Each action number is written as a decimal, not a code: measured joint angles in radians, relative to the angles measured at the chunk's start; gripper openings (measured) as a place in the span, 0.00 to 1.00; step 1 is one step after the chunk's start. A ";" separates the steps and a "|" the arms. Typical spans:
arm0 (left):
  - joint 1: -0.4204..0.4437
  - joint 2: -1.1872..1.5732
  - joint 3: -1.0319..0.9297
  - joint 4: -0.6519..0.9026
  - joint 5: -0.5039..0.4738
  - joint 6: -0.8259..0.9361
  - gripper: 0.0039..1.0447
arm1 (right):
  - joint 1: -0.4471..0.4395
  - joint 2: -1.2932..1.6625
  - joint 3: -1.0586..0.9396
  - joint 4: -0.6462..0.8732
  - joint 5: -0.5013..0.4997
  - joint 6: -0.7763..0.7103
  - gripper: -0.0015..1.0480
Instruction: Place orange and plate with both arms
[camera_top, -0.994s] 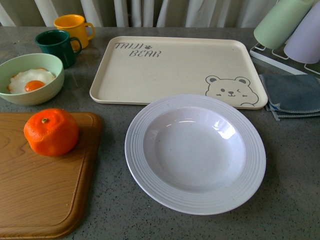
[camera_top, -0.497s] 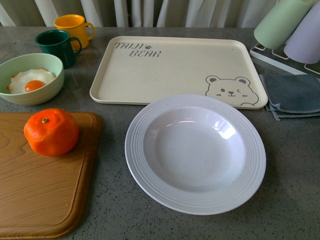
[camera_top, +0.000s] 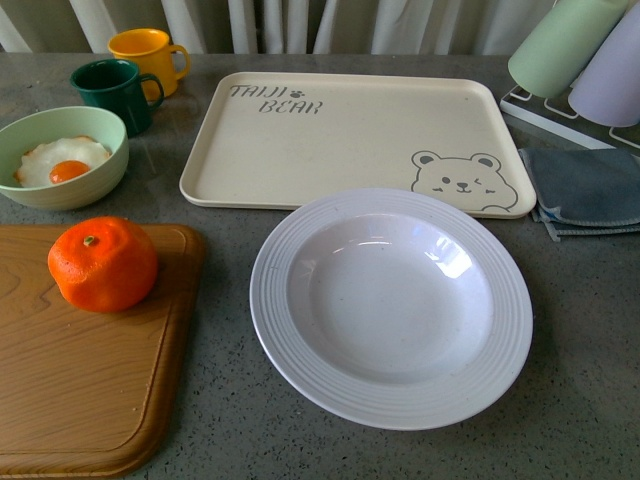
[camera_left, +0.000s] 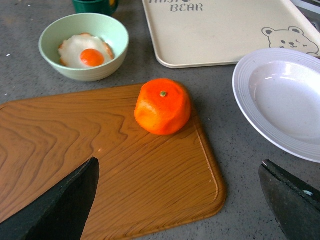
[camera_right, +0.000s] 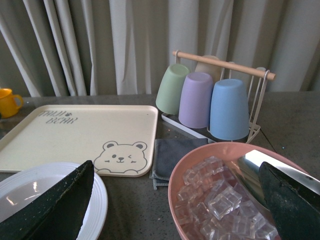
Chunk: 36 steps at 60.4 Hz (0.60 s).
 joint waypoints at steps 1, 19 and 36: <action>-0.006 0.018 0.001 0.017 -0.002 0.000 0.92 | 0.000 0.000 0.000 0.000 0.000 0.000 0.91; -0.043 0.698 0.054 0.626 -0.039 -0.010 0.92 | 0.000 0.000 0.000 0.000 0.000 0.000 0.91; -0.027 0.969 0.129 0.765 -0.043 0.004 0.92 | 0.000 0.000 0.000 0.000 0.000 0.000 0.91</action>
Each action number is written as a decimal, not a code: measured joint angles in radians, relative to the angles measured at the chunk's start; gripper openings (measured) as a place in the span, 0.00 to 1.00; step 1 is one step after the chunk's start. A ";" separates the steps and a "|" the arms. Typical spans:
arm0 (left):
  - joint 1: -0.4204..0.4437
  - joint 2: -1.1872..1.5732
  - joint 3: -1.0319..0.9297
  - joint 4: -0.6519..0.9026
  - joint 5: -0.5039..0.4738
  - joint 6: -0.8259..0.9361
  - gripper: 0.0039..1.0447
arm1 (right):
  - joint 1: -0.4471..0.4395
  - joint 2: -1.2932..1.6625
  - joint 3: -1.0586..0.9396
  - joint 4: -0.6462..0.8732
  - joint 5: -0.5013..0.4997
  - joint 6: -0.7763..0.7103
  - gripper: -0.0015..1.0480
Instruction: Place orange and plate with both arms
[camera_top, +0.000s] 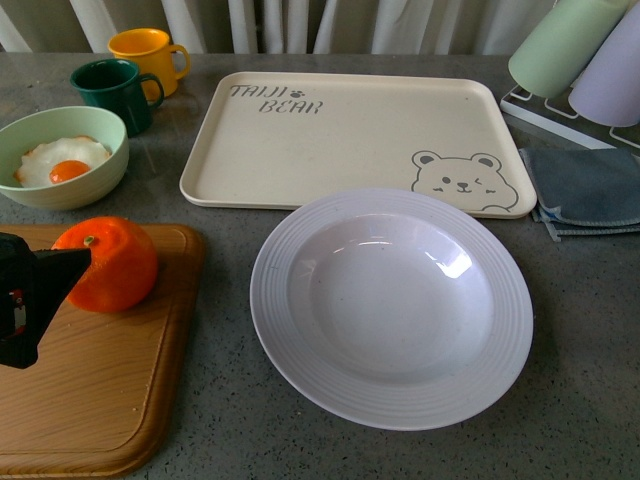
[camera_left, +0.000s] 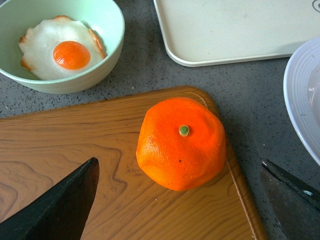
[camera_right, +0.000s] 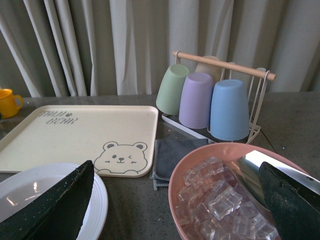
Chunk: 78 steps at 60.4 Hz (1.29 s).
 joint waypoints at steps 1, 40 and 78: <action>0.001 0.005 0.002 0.002 0.000 0.000 0.92 | 0.000 0.000 0.000 0.000 0.000 0.000 0.91; -0.019 0.187 0.065 0.094 -0.018 0.022 0.92 | 0.000 0.000 0.000 0.000 0.000 0.000 0.91; -0.055 0.354 0.155 0.146 -0.027 -0.023 0.92 | 0.000 0.000 0.000 0.000 0.000 0.000 0.91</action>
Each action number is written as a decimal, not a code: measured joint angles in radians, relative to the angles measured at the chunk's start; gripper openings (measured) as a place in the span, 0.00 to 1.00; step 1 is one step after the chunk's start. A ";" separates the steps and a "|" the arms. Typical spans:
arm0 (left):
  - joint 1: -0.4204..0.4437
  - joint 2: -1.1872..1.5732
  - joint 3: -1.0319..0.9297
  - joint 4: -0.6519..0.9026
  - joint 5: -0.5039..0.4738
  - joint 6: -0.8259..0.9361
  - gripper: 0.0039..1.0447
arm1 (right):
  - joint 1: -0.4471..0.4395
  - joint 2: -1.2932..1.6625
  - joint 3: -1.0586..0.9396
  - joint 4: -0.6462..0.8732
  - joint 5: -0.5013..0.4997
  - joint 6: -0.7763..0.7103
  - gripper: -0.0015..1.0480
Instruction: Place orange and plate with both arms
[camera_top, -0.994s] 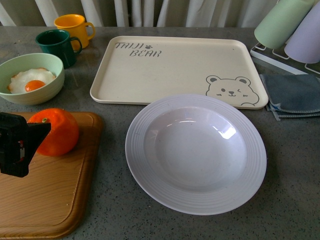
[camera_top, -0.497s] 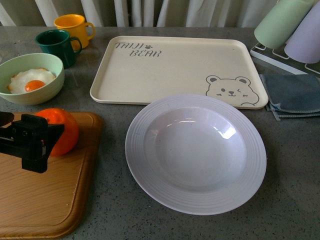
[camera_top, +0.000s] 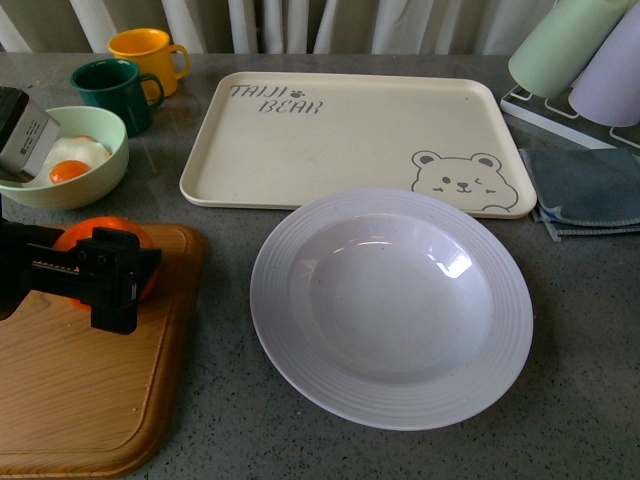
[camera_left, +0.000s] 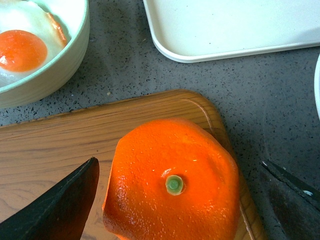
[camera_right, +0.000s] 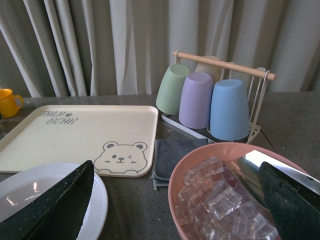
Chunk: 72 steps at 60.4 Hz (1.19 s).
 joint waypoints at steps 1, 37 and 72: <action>0.000 0.002 0.002 0.001 -0.002 -0.001 0.92 | 0.000 0.000 0.000 0.000 0.000 0.000 0.91; -0.049 -0.105 -0.018 -0.031 0.004 -0.007 0.52 | 0.000 0.000 0.000 0.000 0.000 0.000 0.91; -0.417 -0.038 0.143 -0.048 -0.015 -0.089 0.52 | 0.000 0.000 0.000 0.000 0.000 0.000 0.91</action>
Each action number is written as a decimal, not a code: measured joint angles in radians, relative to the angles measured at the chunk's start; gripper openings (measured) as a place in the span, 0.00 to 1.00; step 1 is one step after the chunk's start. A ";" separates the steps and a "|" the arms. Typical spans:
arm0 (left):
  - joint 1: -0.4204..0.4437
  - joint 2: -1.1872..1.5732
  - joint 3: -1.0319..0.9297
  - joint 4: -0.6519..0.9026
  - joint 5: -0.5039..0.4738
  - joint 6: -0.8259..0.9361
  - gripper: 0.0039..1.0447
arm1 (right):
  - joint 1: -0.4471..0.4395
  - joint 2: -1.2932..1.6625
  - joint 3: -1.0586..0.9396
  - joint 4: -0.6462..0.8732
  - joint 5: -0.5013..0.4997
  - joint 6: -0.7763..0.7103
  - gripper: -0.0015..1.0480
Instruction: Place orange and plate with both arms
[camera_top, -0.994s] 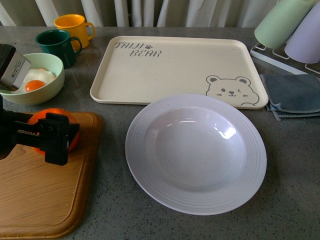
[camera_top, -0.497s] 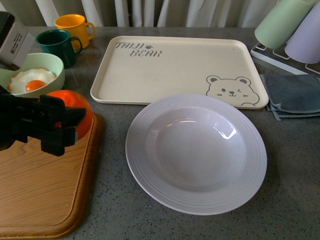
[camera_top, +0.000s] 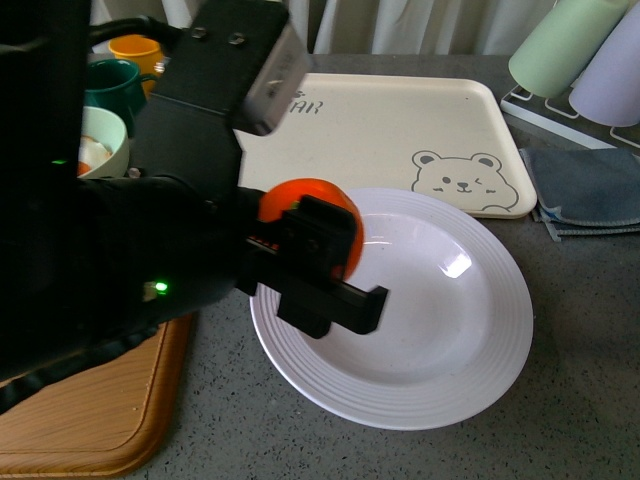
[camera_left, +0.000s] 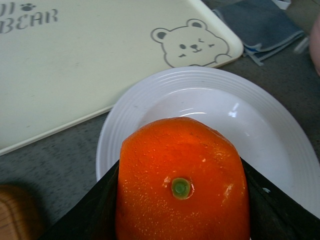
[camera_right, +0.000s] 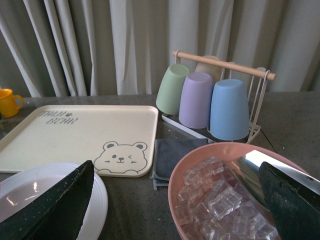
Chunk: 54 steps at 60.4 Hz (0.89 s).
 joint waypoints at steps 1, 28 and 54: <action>-0.003 0.005 0.005 -0.001 0.001 0.000 0.52 | 0.000 0.000 0.000 0.000 0.000 0.000 0.91; -0.073 0.204 0.167 -0.034 -0.007 -0.007 0.52 | 0.000 0.000 0.000 0.000 0.000 0.000 0.91; -0.082 0.249 0.180 -0.027 -0.016 -0.035 0.70 | 0.000 0.000 0.000 0.000 0.000 0.000 0.91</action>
